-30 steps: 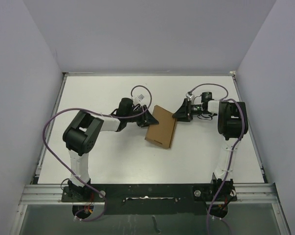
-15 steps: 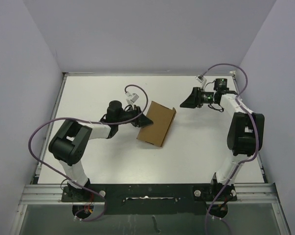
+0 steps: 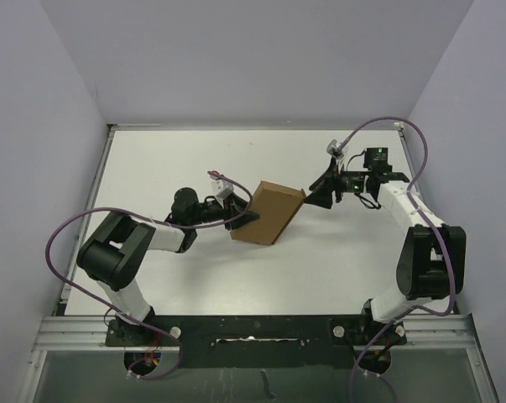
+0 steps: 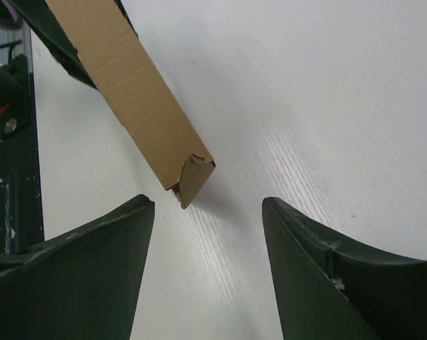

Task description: Fold the paper box

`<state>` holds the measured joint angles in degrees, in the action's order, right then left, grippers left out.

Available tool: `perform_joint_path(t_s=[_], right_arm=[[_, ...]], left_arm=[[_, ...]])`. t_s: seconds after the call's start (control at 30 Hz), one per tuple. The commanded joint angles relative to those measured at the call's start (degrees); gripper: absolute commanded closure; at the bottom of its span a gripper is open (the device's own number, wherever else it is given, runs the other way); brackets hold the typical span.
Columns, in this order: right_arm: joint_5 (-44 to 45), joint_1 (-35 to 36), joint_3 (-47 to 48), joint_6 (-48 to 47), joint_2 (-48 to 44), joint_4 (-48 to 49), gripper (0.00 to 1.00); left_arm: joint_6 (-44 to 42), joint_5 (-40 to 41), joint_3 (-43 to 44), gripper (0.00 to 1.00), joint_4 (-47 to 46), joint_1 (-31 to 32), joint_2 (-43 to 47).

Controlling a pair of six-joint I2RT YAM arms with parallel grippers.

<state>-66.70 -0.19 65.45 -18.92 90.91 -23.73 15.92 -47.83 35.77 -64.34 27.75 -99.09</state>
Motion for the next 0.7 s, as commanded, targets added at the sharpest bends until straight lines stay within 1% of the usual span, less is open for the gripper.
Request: perform_joint_path(t_s=[0.0,0.07,0.2,0.3,0.4,0.5,0.6,0.67], right_arm=[[-0.51,0.13,-4.03,-12.94,-6.92,2.96,0.33],[-0.17,-0.66,-5.74,-16.02,-8.87,4.06,0.29],[0.50,-1.78,-5.90,-19.09,-9.60,3.63,0.25],[1.78,-2.03,-5.12,-21.83,-10.01,2.30,0.24],[0.58,-2.28,-5.61,-23.02,-10.31,3.06,0.23],[-2.26,-3.31,-7.73,-21.28,-10.05,7.87,0.24],[-6.47,-4.57,-9.28,-18.01,-9.70,12.51,0.27],[-5.83,-4.55,-10.58,-12.43,-9.86,17.98,0.31]], left_arm=[[-9.03,-2.31,1.41,0.74,1.42,-0.06,2.57],[-9.05,-2.86,1.78,0.74,1.76,-0.19,2.53],[-8.75,-4.29,3.02,0.74,3.26,-0.50,1.71],[-9.42,-4.94,4.27,0.74,5.60,-0.59,2.08],[-10.94,-5.61,5.62,0.74,8.91,-0.72,2.64],[-11.40,-6.27,6.48,0.74,10.29,-0.92,2.53],[-11.10,-6.55,6.72,0.74,10.30,-1.03,2.17],[-11.01,-6.58,6.69,0.74,10.26,-1.07,1.99]])
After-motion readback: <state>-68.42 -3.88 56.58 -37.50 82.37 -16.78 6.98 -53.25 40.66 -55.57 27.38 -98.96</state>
